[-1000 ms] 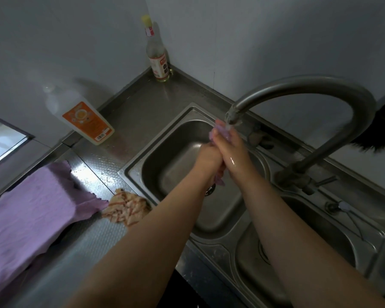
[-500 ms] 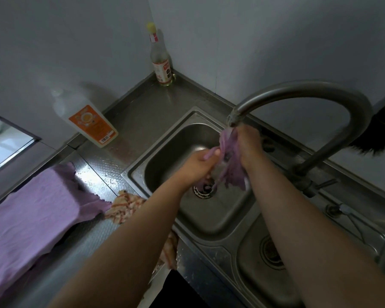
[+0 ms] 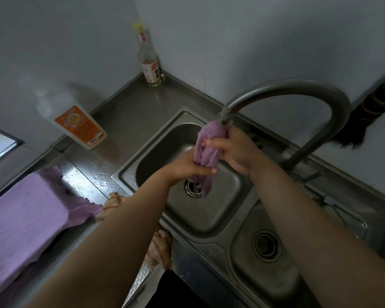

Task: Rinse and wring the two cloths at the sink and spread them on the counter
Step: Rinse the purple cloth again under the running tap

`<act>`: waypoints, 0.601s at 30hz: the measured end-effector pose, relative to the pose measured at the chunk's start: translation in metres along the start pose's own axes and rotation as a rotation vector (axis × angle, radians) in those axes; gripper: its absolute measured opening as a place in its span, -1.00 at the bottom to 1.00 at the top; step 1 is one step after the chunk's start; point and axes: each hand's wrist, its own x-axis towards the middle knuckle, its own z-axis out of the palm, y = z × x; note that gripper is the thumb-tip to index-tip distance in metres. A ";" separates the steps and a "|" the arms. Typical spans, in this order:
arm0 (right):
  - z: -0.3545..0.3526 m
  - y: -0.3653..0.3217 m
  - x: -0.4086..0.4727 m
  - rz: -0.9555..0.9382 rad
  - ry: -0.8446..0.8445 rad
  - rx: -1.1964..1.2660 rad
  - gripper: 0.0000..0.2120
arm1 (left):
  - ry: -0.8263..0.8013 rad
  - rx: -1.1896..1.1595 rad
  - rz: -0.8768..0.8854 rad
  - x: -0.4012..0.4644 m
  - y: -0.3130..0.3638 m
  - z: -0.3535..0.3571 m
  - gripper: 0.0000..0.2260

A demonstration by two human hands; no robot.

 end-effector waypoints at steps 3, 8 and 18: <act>-0.004 -0.003 -0.001 -0.027 0.081 0.317 -0.87 | 0.001 -0.152 -0.033 0.002 -0.009 0.007 -0.53; -0.025 0.001 0.008 -0.064 0.256 0.454 -0.89 | -0.061 -0.301 -0.240 -0.001 -0.028 0.005 -0.31; -0.042 -0.005 0.024 0.021 0.418 0.089 -0.74 | -0.147 -0.413 -0.349 0.002 -0.048 -0.005 -0.68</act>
